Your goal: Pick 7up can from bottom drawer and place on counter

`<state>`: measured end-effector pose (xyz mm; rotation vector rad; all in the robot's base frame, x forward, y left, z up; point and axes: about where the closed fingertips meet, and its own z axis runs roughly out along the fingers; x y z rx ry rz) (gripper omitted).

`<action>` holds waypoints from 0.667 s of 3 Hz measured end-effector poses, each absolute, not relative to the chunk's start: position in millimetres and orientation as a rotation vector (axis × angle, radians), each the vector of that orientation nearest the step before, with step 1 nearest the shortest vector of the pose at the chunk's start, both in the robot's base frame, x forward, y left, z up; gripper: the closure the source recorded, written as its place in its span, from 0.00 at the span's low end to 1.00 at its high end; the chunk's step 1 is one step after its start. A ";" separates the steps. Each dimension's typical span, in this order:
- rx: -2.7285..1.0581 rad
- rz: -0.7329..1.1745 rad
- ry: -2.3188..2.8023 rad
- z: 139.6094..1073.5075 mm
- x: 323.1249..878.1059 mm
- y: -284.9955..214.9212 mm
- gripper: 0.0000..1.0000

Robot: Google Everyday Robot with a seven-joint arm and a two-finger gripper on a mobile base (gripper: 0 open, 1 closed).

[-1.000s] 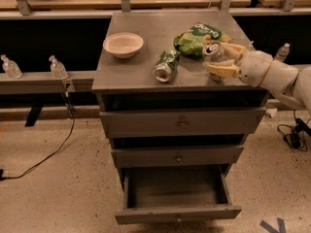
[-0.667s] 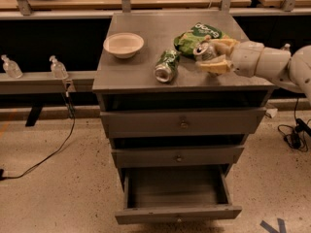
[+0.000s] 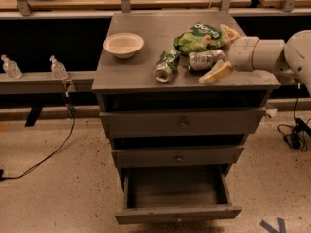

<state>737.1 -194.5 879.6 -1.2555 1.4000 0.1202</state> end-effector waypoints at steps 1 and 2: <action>-1.256 0.121 1.400 879.5 737.1 -194.2 0.00; -1.227 0.209 1.384 882.3 735.3 -193.5 0.00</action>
Offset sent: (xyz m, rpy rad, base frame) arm -0.0069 -0.0073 0.0126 0.2100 0.0750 0.1021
